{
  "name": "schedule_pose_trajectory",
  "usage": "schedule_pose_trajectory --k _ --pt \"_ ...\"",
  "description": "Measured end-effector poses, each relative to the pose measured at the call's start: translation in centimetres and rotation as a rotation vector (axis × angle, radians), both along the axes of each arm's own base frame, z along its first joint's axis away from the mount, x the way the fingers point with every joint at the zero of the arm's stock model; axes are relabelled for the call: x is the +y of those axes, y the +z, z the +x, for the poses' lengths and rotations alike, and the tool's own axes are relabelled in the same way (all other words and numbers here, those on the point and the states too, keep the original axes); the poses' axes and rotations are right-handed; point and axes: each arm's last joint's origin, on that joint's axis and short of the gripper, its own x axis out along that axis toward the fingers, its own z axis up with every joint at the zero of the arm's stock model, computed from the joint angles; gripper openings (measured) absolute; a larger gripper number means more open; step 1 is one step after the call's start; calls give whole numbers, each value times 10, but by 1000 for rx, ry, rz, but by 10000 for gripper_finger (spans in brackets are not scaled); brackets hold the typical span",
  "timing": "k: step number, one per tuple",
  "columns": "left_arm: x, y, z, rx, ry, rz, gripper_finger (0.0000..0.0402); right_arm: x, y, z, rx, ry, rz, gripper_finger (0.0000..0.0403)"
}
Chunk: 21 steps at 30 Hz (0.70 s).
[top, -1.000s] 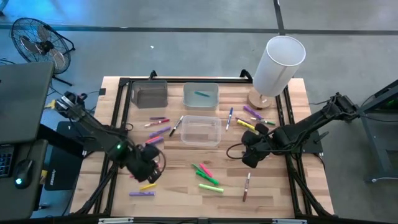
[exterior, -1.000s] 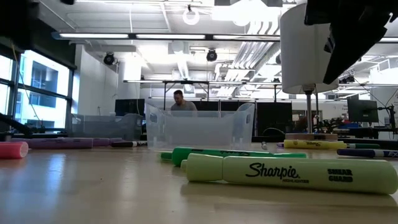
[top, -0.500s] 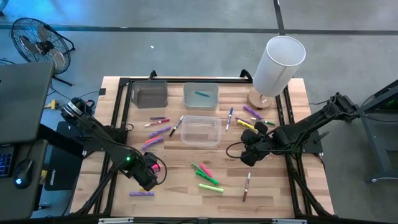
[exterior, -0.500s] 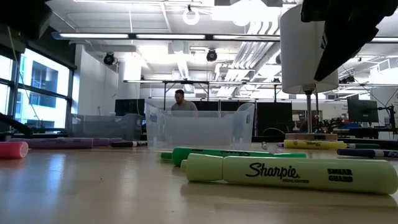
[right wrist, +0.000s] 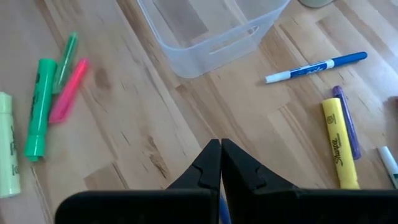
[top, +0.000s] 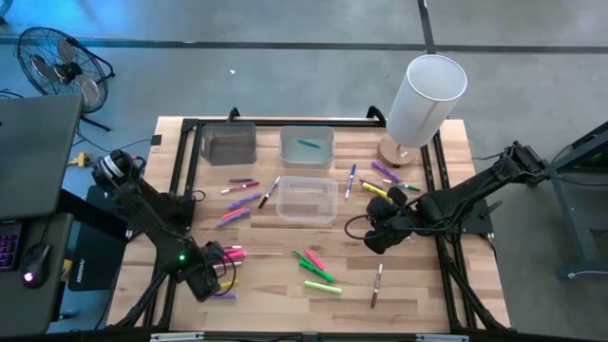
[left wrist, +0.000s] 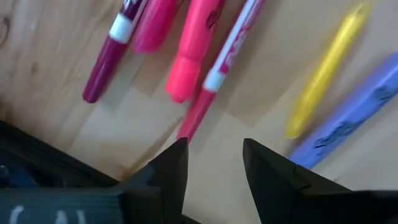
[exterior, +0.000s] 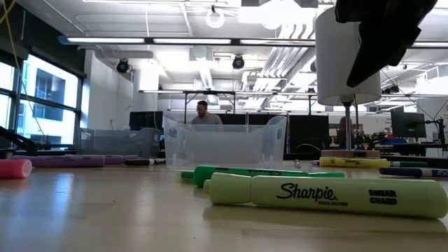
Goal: Pick & Place Markers
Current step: Put the pink marker into the white bin
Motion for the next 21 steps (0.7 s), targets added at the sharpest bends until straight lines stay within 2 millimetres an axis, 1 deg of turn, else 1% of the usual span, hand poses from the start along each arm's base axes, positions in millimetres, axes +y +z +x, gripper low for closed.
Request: schedule_pose_trajectory --k 6,10,16,18,21 --pt "1 -16 -9 -3 -10 0 150 0 0 0 -13 -37 19 1" --pt "6 -28 -13 -2 -31 -1 150 0 1 1 -24 -39 25 2" --pt "11 -39 -17 16 -36 -23 147 1 2 4 -61 -45 26 1" --pt "12 -41 -18 20 -35 -20 137 1 3 4 -75 -54 14 2" --pt "12 -41 -18 18 -47 -22 101 0 3 4 -84 -61 -1 1"
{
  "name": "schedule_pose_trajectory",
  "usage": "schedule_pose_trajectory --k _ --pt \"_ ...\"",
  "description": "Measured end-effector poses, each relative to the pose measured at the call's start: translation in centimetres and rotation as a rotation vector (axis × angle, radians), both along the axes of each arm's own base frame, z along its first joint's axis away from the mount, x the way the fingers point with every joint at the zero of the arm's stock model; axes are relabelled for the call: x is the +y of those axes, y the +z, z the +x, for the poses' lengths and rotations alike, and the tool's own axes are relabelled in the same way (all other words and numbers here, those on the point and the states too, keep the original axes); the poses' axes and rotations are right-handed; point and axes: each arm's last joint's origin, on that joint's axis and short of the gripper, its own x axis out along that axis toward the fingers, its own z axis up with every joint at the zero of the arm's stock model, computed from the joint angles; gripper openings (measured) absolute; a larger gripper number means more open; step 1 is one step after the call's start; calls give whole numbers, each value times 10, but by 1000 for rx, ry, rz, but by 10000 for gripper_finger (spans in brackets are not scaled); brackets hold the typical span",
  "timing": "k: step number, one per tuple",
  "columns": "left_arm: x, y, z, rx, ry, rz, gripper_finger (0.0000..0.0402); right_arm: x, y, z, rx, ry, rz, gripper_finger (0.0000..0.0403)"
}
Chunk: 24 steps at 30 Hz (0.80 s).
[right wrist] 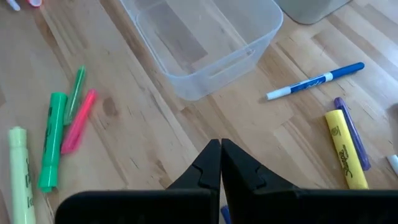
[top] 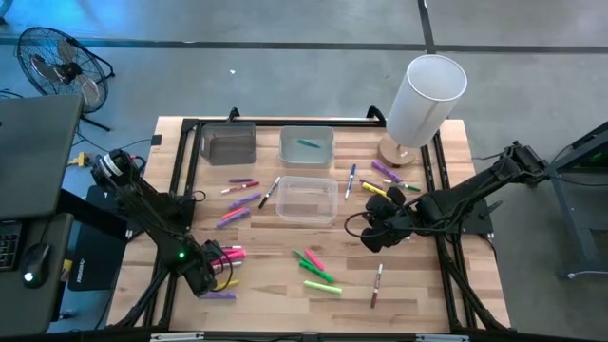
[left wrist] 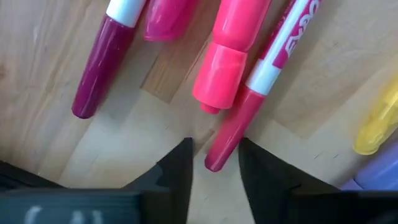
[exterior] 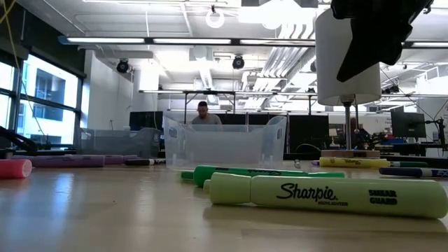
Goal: Pick & Place Markers
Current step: Put the pink marker into the white bin
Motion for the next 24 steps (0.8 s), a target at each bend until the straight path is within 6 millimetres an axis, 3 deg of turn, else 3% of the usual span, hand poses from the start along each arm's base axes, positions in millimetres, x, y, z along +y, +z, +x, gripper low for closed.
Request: schedule_pose_trajectory --k 5,12,20,24 --pt "-1 0 0 6 -24 -27 19 0 0 0 0 1 -1 2" --pt "-10 7 6 -4 -27 -74 20 0 0 0 10 19 -15 2" --pt "-30 41 25 -117 13 -158 15 1 -1 0 35 71 -9 3" --pt "-26 61 40 -137 68 -142 15 1 -1 0 50 103 -3 1"
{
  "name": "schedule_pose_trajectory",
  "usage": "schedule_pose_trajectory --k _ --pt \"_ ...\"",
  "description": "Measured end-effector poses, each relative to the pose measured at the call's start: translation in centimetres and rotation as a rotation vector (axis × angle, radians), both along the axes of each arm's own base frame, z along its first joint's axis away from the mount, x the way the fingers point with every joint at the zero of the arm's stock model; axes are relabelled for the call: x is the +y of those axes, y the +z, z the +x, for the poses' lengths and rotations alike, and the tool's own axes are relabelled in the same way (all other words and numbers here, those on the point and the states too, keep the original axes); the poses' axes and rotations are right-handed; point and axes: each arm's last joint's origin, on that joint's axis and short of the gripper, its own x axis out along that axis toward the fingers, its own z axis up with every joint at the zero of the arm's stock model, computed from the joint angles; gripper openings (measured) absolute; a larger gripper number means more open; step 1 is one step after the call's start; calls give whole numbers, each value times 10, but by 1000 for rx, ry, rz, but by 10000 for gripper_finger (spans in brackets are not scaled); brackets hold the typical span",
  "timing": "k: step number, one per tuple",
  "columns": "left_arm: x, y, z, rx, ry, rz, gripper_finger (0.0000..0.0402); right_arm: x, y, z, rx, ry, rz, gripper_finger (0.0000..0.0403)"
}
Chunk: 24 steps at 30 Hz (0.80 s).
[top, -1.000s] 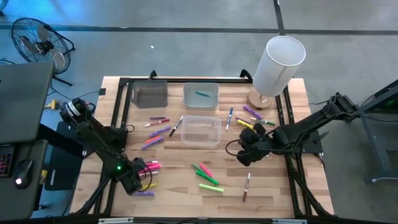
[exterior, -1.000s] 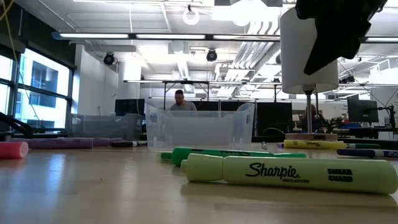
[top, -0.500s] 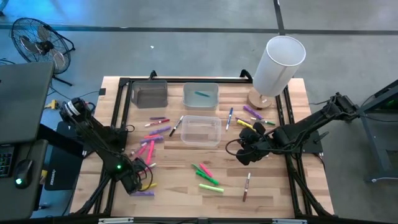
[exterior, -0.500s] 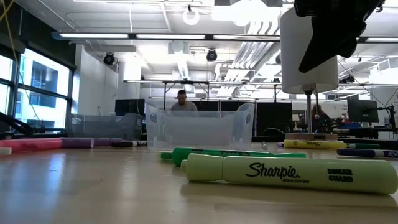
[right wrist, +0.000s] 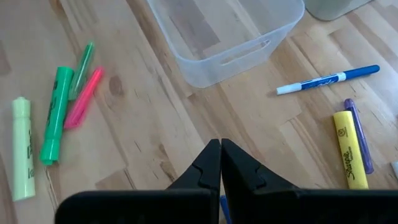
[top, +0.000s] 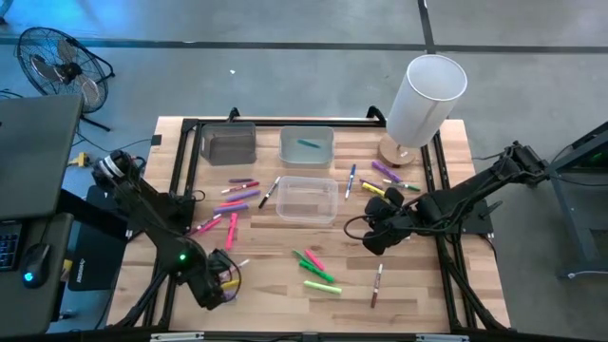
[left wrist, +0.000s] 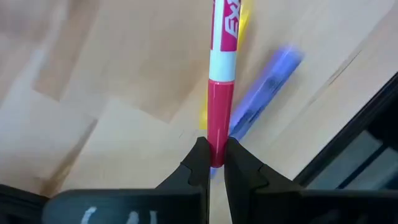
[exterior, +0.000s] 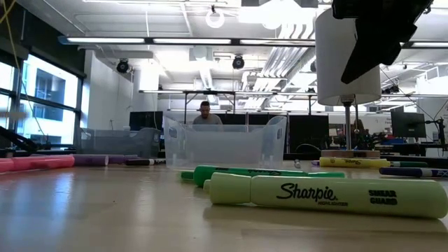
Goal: Pick & Place Markers
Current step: Put the pink marker into the white bin
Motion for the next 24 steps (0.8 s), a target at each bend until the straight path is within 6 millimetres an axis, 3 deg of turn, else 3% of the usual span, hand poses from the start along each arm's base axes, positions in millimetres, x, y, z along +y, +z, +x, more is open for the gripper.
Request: schedule_pose_trajectory --k 7,16,19,24 --pt "30 52 37 -46 -25 88 15 0 0 0 3 20 -7 1" --pt "112 106 87 -179 -105 241 15 1 1 2 -15 37 -17 1" --pt "145 107 105 -215 -140 276 15 1 2 2 -21 37 -15 2" --pt "191 88 141 -182 -216 270 15 2 2 4 -34 37 -9 2"
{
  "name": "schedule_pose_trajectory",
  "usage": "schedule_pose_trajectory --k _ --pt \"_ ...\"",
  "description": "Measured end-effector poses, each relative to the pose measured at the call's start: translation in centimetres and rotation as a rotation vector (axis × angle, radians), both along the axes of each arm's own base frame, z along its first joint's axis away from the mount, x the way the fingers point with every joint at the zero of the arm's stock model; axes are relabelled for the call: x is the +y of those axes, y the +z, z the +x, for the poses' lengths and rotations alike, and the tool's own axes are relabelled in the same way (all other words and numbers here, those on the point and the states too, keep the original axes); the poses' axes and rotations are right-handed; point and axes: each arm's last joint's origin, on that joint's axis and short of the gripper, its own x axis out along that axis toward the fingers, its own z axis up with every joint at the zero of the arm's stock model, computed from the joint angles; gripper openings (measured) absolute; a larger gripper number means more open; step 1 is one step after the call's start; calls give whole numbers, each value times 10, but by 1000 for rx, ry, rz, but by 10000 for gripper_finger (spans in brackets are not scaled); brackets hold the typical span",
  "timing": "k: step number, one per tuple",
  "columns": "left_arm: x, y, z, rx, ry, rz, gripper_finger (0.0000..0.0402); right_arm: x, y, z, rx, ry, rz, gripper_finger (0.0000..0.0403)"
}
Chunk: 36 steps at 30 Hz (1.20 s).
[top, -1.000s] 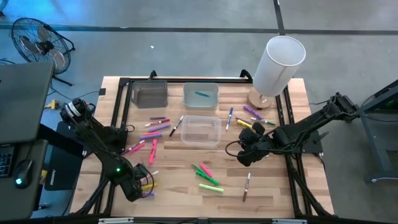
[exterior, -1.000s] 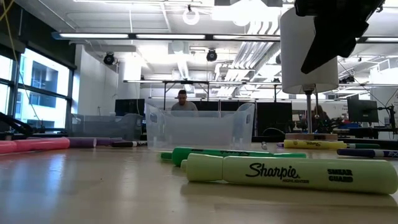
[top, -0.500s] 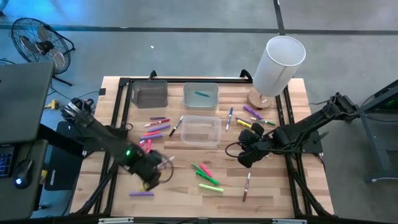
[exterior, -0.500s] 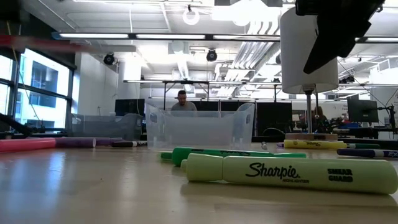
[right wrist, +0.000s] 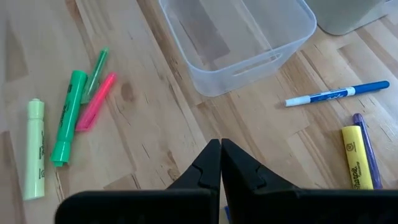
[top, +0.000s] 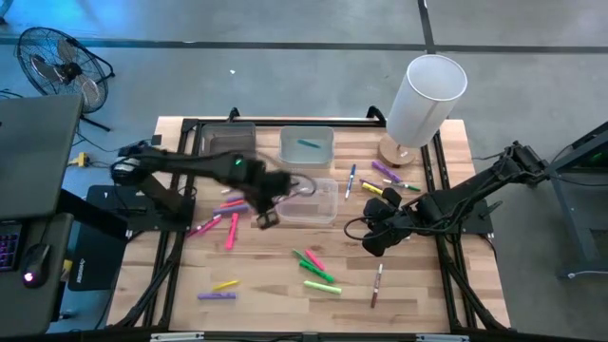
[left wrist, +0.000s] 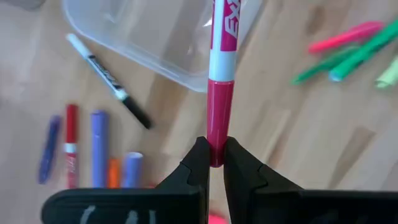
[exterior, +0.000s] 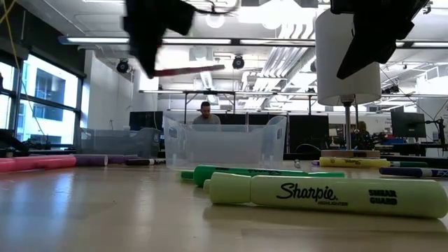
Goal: Pick & Place Markers
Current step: Put the pink marker into the white bin, then put the bottom blue marker into the white bin
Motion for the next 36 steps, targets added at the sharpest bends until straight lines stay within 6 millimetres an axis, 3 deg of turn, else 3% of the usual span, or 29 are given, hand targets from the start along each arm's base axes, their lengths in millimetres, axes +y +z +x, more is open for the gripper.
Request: schedule_pose_trajectory --k 6,9,11,14,20,24,29,32,34,36 --pt "26 -34 49 46 -130 2 17 0 0 0 -3 0 2 1" --pt "29 -48 57 142 -180 -5 36 0 0 0 -4 -6 6 2" --pt "31 -52 71 91 -207 10 54 0 0 0 -5 -6 7 1" --pt "31 -54 77 115 -225 12 77 0 0 0 -8 -22 19 1" --pt "33 -40 84 63 -257 76 89 0 0 0 -4 -29 22 1" --pt "34 -23 81 95 -253 99 90 0 0 0 -11 -64 47 3" --pt "24 -2 61 82 -288 105 84 1 0 0 -20 -64 64 3" --pt "19 -2 35 108 -301 128 48 1 1 1 -31 -74 94 1" --pt "19 0 20 32 -272 128 16 1 1 1 -35 -89 106 1" --pt "18 0 -7 -11 -217 115 8 2 1 1 -38 -96 114 3"
